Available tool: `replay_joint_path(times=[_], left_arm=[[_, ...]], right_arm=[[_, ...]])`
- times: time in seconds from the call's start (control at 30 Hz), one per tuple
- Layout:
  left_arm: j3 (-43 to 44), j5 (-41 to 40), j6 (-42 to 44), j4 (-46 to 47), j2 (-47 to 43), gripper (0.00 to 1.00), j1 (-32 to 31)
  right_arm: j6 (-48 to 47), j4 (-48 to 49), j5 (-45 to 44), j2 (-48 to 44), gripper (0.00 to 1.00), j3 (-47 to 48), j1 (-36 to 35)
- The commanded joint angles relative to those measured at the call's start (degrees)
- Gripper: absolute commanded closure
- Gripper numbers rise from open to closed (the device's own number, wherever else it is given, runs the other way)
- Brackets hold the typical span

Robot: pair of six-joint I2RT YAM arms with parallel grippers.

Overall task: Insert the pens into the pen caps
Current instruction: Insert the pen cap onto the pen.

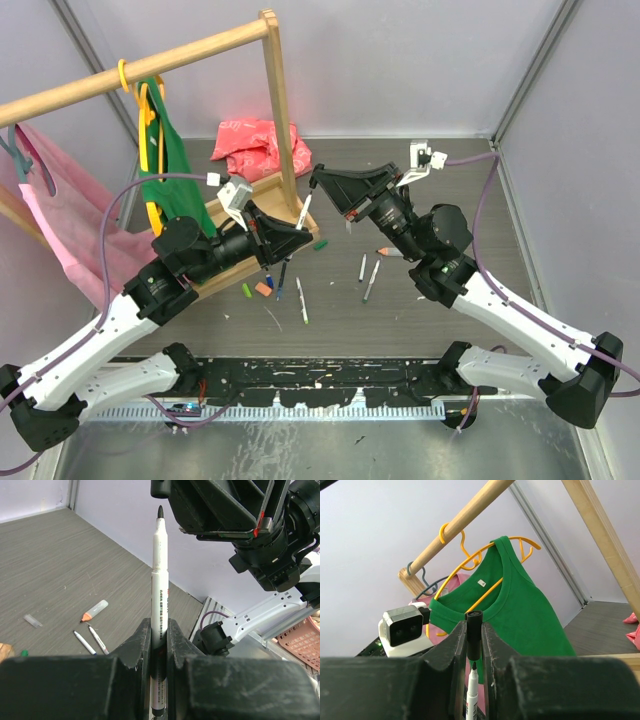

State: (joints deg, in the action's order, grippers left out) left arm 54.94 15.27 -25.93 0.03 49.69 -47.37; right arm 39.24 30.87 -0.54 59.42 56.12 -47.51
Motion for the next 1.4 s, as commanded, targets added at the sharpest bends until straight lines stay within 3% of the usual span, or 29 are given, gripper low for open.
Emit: replay_joint_path(times=[0.0,1.37], left_arm=[[0.43,0.19,0.53,3.34,-1.18,1.0,-0.14],[0.53,-3.13,-0.49,4.98,-0.26,1.0,-0.12]], right_arm=[[0.56,1.48,1.15,-0.17,1.0,0.78,0.22],[1.71,4.24,6.16,-0.32,1.0,-3.03,0.21]])
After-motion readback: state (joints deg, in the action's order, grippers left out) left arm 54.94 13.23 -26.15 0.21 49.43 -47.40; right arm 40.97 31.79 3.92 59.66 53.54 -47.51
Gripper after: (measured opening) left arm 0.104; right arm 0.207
